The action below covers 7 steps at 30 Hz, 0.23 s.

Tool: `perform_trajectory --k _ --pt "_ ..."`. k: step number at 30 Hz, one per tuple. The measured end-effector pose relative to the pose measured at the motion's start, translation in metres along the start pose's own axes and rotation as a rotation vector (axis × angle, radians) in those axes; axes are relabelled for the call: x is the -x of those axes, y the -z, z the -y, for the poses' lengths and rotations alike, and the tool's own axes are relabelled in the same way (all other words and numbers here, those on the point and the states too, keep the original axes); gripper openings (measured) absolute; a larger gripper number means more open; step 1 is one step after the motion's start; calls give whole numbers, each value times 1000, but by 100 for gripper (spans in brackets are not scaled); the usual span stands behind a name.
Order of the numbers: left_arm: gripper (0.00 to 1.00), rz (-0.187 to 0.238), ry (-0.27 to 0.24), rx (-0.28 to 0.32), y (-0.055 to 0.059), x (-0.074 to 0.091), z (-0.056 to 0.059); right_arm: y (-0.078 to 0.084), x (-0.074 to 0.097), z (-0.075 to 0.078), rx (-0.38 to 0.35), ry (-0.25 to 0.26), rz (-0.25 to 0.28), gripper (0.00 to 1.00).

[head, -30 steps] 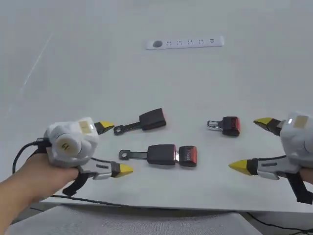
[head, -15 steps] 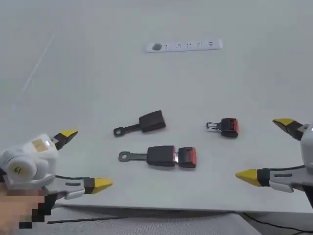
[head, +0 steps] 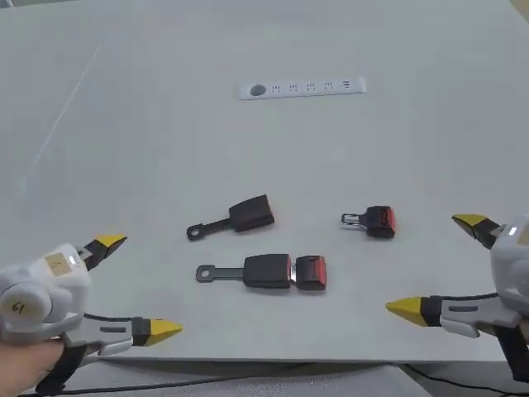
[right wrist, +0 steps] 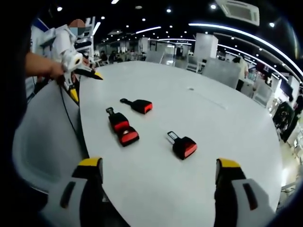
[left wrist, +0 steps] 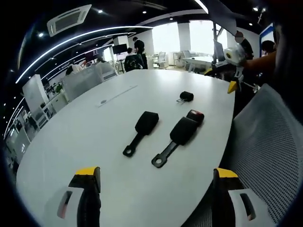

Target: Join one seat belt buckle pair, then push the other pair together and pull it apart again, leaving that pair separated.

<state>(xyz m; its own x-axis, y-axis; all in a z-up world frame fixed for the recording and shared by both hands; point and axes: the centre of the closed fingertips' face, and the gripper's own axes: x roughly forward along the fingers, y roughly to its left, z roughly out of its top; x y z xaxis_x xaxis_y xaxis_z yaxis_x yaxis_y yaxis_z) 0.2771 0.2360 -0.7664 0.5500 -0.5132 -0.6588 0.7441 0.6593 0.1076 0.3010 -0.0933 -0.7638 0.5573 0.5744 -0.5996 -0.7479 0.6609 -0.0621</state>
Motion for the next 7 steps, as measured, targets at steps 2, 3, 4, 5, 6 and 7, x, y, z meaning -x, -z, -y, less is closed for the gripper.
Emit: perform_trajectory --k 2,3,4,5,6,7 --pt "100 0 1 -4 -1 1 0 -2 0 0 1 6 7 100" --pt "100 1 1 -3 0 1 0 -2 0 1 -1 10 8 100" --pt "100 2 -2 -1 0 2 -1 -2 1 2 -5 13 9 100" --pt "100 4 -5 -1 0 2 -2 -1 1 3 -12 17 9 100" --pt "100 7 -7 1 0 3 -3 0 1 3 -28 20 9 100" --pt "100 9 -8 3 0 4 -3 0 1 3 -35 17 8 100"
